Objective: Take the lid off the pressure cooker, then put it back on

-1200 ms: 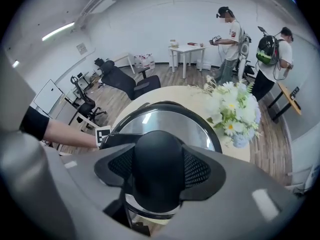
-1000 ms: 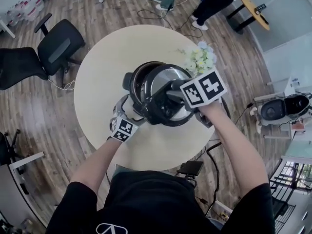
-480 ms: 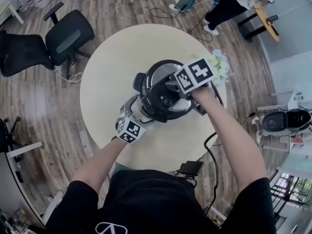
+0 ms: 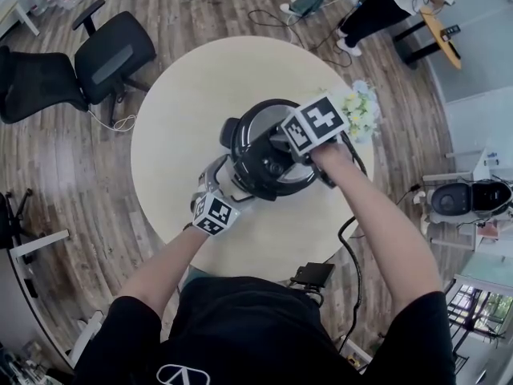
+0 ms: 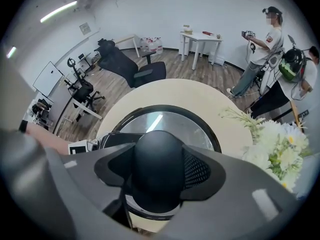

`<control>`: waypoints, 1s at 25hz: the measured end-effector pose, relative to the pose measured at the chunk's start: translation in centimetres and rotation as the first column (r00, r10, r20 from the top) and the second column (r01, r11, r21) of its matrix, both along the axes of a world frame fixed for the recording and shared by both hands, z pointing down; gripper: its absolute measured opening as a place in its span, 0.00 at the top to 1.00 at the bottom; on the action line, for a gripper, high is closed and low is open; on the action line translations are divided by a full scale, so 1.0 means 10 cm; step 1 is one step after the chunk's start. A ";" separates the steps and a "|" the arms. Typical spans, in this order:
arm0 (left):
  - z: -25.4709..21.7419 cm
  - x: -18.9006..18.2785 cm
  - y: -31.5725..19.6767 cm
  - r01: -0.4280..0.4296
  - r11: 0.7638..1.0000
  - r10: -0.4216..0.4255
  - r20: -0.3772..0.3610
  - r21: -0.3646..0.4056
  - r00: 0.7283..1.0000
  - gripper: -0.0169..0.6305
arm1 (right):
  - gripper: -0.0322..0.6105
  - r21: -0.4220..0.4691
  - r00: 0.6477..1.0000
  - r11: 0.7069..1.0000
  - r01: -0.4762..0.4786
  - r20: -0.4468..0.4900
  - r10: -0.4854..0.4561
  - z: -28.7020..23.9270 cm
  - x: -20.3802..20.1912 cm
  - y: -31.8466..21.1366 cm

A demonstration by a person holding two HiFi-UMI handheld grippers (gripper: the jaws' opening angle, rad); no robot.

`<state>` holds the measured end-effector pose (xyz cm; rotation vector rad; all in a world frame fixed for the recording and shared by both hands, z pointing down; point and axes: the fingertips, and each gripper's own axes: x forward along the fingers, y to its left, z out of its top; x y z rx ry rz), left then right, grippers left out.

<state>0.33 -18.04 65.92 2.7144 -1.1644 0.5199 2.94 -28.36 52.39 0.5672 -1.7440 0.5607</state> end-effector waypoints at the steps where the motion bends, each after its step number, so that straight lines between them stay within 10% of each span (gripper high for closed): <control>1: 0.00 0.00 0.00 0.000 1.000 0.000 0.000 0.000 1.000 0.06 | 0.51 -0.002 1.000 1.000 0.007 -0.004 -0.007 0.00 0.00 0.01; 17: -0.01 0.01 0.00 -0.007 1.000 0.007 0.001 0.006 1.000 0.06 | 0.50 0.018 0.983 0.984 0.176 -0.047 -0.175 0.11 -0.03 0.13; 25: 0.00 0.02 0.00 -0.013 1.000 0.013 0.004 0.012 1.000 0.06 | 0.50 0.010 0.919 0.921 0.389 -0.069 -0.387 0.11 -0.06 0.23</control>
